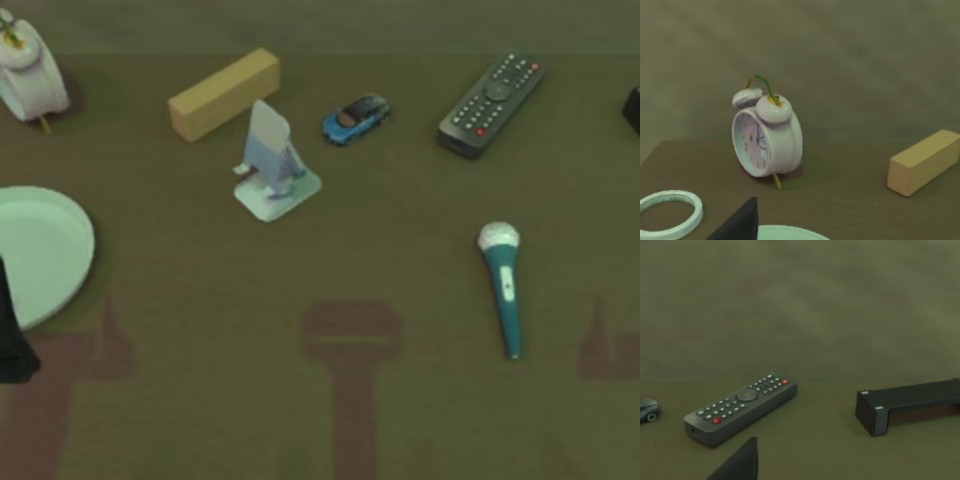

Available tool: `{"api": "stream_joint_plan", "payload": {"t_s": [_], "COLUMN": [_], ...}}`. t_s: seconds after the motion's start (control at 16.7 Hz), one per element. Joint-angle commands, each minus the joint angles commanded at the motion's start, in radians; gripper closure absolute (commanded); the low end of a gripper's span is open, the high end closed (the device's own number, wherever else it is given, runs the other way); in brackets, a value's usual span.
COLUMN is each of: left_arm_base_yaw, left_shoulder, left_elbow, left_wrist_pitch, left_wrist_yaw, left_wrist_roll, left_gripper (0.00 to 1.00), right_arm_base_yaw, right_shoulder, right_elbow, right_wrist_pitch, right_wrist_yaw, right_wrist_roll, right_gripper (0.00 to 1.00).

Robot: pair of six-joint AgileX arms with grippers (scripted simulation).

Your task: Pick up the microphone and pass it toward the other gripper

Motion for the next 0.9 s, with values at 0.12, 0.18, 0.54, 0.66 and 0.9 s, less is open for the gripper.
{"api": "stream_joint_plan", "payload": {"t_s": [0.12, 0.18, 0.54, 0.66, 0.9], "left_arm_base_yaw": [0.0, 0.0, 0.0, 0.0, 0.0], "left_shoulder": [0.0, 0.0, 0.0, 0.0, 0.0], "left_elbow": [0.0, 0.0, 0.0, 0.0, 0.0], "left_wrist_pitch": [0.0, 0.0, 0.0, 0.0, 0.0], "left_wrist_yaw": [0.0, 0.0, 0.0, 0.0, 0.0], "left_wrist_roll": [0.0, 0.0, 0.0, 0.0, 0.0], "left_gripper": [0.0, 0.0, 0.0, 0.0, 0.0], "right_arm_base_yaw": [0.0, 0.004, 0.087, 0.125, 0.207], "right_shoulder": [0.0, 0.01, 0.288, 0.447, 0.818], "right_elbow": [0.0, 0.008, 0.204, 0.31, 0.554], "right_wrist_pitch": [0.0, -0.005, -0.149, -0.228, -0.403], "right_wrist_yaw": [0.0, -0.001, -0.006, 0.0, 0.016], "right_wrist_roll": [0.0, 0.004, 0.093, 0.137, 0.235], "right_gripper": [0.0, 0.0, 0.0, 0.0, 0.0]}}
